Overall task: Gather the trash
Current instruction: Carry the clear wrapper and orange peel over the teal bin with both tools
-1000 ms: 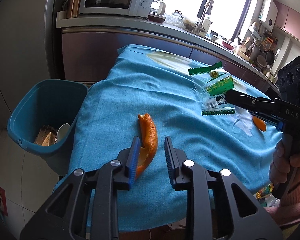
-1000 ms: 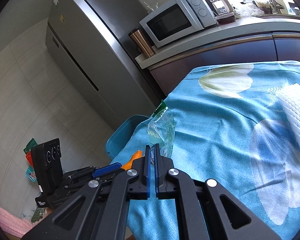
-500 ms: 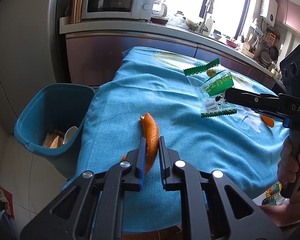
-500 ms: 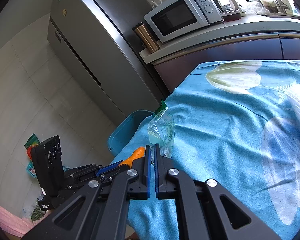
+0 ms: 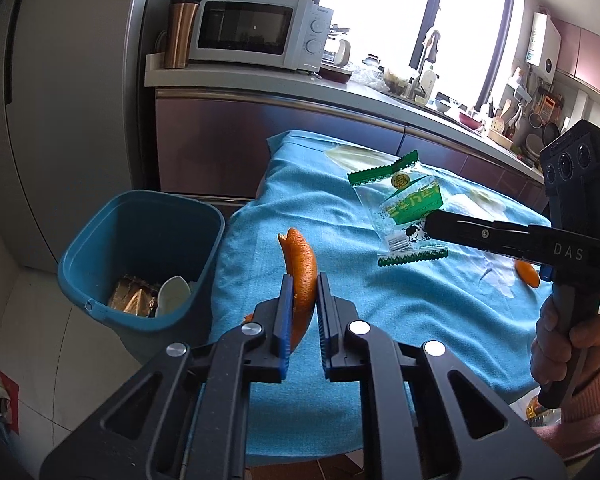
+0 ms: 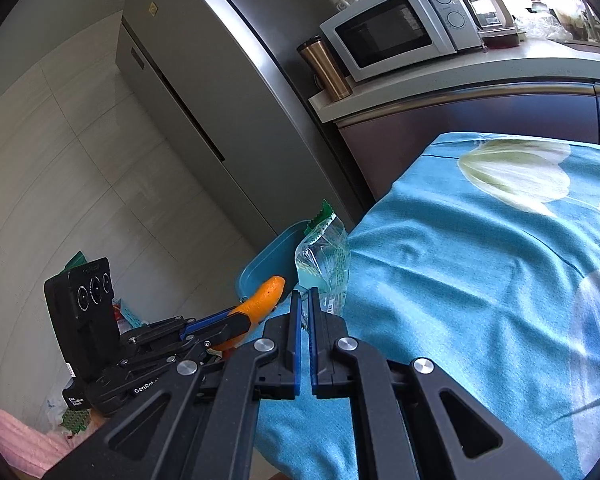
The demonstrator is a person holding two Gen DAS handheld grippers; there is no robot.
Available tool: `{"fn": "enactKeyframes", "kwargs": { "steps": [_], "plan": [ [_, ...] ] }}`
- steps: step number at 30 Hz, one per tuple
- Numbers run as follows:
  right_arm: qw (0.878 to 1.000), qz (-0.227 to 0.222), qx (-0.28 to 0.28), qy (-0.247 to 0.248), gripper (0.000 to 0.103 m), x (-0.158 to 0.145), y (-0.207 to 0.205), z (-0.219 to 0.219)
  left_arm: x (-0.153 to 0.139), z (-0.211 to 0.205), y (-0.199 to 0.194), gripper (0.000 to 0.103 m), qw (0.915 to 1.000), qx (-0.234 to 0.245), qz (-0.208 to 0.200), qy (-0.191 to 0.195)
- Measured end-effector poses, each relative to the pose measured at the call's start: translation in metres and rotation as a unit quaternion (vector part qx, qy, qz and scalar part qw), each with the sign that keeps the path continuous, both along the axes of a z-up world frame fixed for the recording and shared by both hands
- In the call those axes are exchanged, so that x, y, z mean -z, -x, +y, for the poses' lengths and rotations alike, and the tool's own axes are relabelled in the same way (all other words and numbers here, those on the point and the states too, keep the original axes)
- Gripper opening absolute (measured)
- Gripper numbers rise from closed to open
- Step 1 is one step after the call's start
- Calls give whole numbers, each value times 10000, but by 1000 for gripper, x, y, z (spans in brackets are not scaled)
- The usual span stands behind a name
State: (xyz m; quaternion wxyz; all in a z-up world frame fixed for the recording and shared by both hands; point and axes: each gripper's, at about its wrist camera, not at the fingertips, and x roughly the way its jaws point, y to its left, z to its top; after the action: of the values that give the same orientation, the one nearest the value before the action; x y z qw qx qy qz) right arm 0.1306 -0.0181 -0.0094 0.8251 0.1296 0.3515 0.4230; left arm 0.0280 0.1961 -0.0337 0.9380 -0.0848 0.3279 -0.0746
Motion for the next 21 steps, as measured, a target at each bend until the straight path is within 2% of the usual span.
{"fn": "enactKeyframes", "kwargs": {
  "steps": [12,21],
  "plan": [
    [9988,-9,-479,57,2,-9,-15,53,-10,49,-1,12,9983,-572,-112,45],
    [9977,39,-647,175,2,-9,-24,86,-5,75,-12,12,9963,-862,-48,45]
  ]
}}
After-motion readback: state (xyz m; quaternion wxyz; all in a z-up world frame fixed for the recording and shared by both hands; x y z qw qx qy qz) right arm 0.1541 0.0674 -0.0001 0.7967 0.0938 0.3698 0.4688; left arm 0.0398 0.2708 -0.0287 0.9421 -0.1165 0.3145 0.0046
